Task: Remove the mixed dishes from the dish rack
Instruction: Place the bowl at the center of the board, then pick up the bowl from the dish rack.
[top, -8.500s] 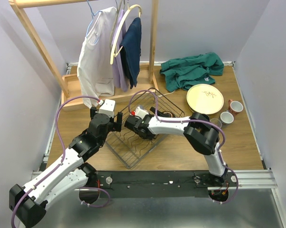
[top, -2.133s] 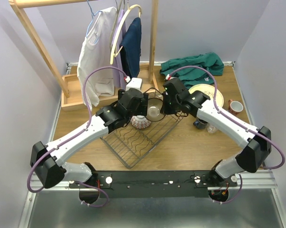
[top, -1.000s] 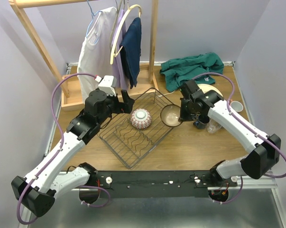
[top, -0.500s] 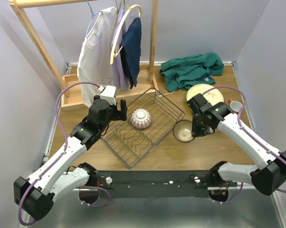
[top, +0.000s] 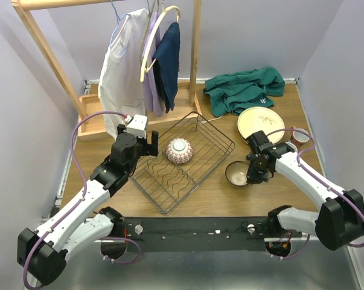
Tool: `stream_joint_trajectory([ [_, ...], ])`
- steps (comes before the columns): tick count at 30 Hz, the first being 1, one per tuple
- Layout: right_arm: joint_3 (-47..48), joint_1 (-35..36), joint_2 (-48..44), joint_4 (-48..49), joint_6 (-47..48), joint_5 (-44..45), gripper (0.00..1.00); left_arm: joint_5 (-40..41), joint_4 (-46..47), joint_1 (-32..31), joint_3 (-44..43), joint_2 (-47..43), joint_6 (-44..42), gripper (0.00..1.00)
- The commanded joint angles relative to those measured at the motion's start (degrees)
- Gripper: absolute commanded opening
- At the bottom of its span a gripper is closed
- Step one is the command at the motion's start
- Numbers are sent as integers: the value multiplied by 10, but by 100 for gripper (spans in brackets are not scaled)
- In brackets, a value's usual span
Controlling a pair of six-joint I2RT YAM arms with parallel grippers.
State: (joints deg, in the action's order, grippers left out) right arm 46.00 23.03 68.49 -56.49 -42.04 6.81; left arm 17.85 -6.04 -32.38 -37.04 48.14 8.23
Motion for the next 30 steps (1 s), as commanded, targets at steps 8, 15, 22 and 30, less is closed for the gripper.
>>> stream_joint_trajectory([
  [8, -96, -69, -30, 159, -43, -28, 11, 40, 39, 2, 12, -20, -27, 99],
  [15, -100, -69, -55, 125, -55, -16, 46, 40, 42, 1, 12, -19, -29, 99],
  [22, -22, -69, -109, 60, -30, 20, 76, 33, 44, 1, 11, -11, -25, 99],
  [30, 131, -69, -94, 62, 107, 13, 96, 28, 46, 2, 7, 3, -23, 99],
])
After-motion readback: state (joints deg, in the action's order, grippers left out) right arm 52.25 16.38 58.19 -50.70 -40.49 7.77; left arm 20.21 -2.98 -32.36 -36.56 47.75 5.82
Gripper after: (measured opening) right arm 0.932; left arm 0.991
